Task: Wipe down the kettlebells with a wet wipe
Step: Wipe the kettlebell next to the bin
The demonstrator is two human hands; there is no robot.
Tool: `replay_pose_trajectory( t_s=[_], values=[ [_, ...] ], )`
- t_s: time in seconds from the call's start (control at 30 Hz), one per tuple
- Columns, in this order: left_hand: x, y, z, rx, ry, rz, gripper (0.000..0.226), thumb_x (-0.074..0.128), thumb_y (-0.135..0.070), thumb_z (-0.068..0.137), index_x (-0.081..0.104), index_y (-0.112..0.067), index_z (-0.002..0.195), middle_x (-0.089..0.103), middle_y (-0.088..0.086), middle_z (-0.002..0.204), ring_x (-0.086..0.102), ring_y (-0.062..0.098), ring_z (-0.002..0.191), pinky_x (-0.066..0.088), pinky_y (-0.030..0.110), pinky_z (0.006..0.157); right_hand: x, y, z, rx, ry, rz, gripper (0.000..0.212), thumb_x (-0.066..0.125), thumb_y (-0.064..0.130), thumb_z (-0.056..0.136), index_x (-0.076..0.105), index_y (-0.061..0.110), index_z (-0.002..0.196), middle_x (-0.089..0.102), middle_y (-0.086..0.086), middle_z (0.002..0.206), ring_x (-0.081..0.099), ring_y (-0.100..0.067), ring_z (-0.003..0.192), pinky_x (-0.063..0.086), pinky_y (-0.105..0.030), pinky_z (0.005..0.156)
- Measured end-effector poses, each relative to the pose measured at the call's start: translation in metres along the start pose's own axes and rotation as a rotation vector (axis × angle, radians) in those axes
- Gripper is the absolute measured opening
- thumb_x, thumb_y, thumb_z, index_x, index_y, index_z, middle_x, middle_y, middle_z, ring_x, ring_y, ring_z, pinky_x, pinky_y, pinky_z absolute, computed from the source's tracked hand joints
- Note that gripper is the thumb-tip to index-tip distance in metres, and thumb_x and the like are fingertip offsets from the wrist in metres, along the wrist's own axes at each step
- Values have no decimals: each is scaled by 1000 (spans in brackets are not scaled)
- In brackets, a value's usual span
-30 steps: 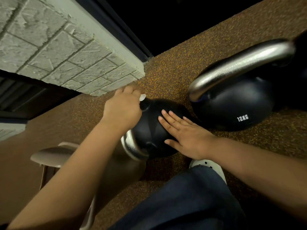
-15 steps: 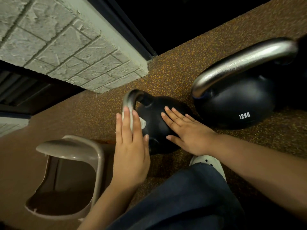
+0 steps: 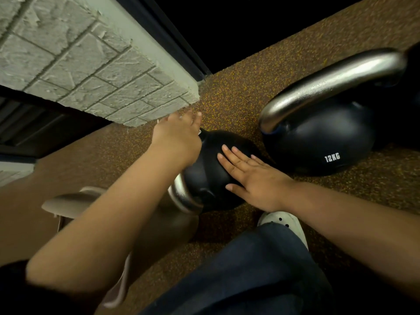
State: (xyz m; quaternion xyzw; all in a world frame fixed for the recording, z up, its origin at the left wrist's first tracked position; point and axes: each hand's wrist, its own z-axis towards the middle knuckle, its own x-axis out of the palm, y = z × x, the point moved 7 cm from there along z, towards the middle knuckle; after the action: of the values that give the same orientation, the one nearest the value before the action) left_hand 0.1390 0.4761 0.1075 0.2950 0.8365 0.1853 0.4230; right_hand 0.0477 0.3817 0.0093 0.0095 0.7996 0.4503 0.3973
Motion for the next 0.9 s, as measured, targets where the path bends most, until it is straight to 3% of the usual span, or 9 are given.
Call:
replay_pose_trajectory(
  t_s=[0.13, 0.23, 0.3, 0.4, 0.47, 0.6, 0.73, 0.83, 0.9],
  values=[
    [4, -7, 31, 64, 165, 70, 66, 36, -17, 96, 0, -14, 151, 16, 7, 157, 24, 32, 140, 29, 44, 110, 0, -1, -1, -12, 2, 2, 65, 26, 45, 100, -18, 31, 146, -35, 18, 143, -26, -2, 136, -3, -33, 118],
    [-3, -4, 44, 198, 275, 5, 53, 46, -20, 96, 30, -12, 145, 40, 11, 145, 42, 29, 129, 35, 37, 106, 1, 0, -1, -16, 0, 7, 66, 27, 45, 100, -18, 31, 146, -34, 18, 144, -26, -2, 137, -3, -34, 118],
    [-3, 4, 48, 233, 355, -228, 35, 49, -22, 96, 50, -10, 129, 55, 8, 115, 51, 24, 106, 39, 33, 94, 2, 0, 0, -8, 4, 2, 66, 27, 45, 99, -18, 31, 146, -34, 18, 144, -26, -2, 138, -2, -34, 119],
    [13, 19, 45, 59, 502, -1016, 18, 49, -17, 96, 62, -5, 102, 62, 6, 87, 57, 16, 79, 46, 28, 75, 1, -1, -1, -5, 4, -8, 66, 26, 46, 99, -18, 31, 146, -34, 18, 145, -25, -3, 139, -2, -34, 119],
    [26, 29, 42, -136, 459, -1412, 19, 49, -25, 96, 60, -11, 92, 66, 5, 71, 60, 15, 64, 51, 26, 65, 0, 0, -1, -8, 6, -12, 66, 25, 47, 99, -18, 31, 146, -34, 18, 145, -25, -3, 139, -2, -33, 118],
    [38, 38, 14, -328, 293, -1858, 24, 41, -23, 100, 55, -15, 83, 60, 1, 47, 55, 11, 37, 47, 16, 38, 0, 2, -1, 1, 28, -17, 66, 25, 47, 99, -18, 30, 146, -34, 17, 144, -25, -1, 137, -4, -32, 117],
    [41, 40, -17, -300, 169, -2238, 26, 34, -17, 101, 55, -13, 84, 57, 3, 69, 57, 12, 57, 53, 20, 51, -3, 5, -1, 25, 39, -49, 67, 27, 47, 99, -16, 28, 147, -28, 11, 153, -22, -3, 140, -1, -34, 117],
    [43, 46, -33, -276, -38, -2335, 25, 38, -15, 99, 59, -11, 88, 62, 3, 77, 61, 10, 59, 53, 21, 59, -8, 9, 0, 56, 91, -54, 67, 27, 46, 99, -14, 26, 148, -26, 7, 154, -19, -9, 143, 0, -36, 118],
    [49, 43, -46, -264, -164, -2344, 23, 40, -14, 98, 63, -10, 96, 65, 4, 90, 65, 10, 72, 54, 21, 69, -12, 12, 0, 78, 141, -52, 65, 26, 45, 100, -13, 25, 148, -25, 6, 154, -18, -10, 143, 0, -37, 118]
  ],
)
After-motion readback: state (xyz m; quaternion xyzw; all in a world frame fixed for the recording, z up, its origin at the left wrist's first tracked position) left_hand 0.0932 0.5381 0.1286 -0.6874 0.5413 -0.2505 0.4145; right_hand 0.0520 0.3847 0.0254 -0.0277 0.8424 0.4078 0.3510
